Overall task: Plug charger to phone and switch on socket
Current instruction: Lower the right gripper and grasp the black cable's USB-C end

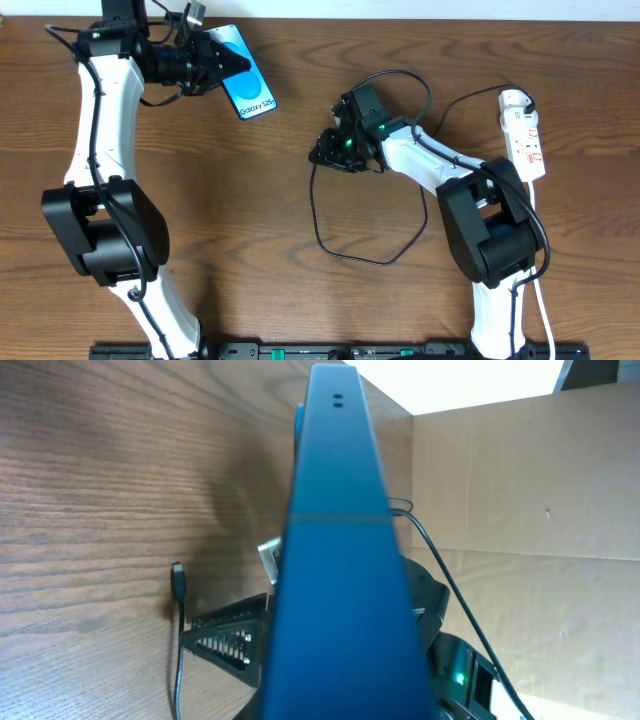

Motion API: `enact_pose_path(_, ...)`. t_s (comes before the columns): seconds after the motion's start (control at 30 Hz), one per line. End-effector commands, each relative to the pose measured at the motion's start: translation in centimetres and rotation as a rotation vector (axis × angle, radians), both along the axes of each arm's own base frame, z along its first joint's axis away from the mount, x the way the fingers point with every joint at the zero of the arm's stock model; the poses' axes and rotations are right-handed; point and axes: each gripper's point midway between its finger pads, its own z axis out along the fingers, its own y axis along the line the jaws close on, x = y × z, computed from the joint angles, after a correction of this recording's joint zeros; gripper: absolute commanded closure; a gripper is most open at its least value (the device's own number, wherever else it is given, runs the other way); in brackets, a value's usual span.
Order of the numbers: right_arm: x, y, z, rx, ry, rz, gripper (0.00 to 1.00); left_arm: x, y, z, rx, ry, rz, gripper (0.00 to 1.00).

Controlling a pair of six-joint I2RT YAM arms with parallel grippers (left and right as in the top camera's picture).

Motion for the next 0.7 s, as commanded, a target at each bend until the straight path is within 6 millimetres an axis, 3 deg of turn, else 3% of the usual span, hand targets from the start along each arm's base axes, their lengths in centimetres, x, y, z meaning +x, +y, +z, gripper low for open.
enact_pose_path(0.0, 0.1, -0.1, -0.9, -0.023, 0.020, -0.031, 0.69, -0.4, -0.3, 1.5, -0.032, -0.043, -0.028, 0.92)
enact_pose_path(0.33, -0.4, 0.1, -4.1, -0.038, 0.118, -0.106, 0.75, -0.5, -0.4, 1.5, -0.033, -0.035, -0.028, 0.93)
enact_pose_path(0.67, 0.4, 0.2, -6.5, -0.045, 0.109, -0.141, 0.75, -0.5, -0.4, 1.4, -0.033, -0.034, -0.028, 0.93)
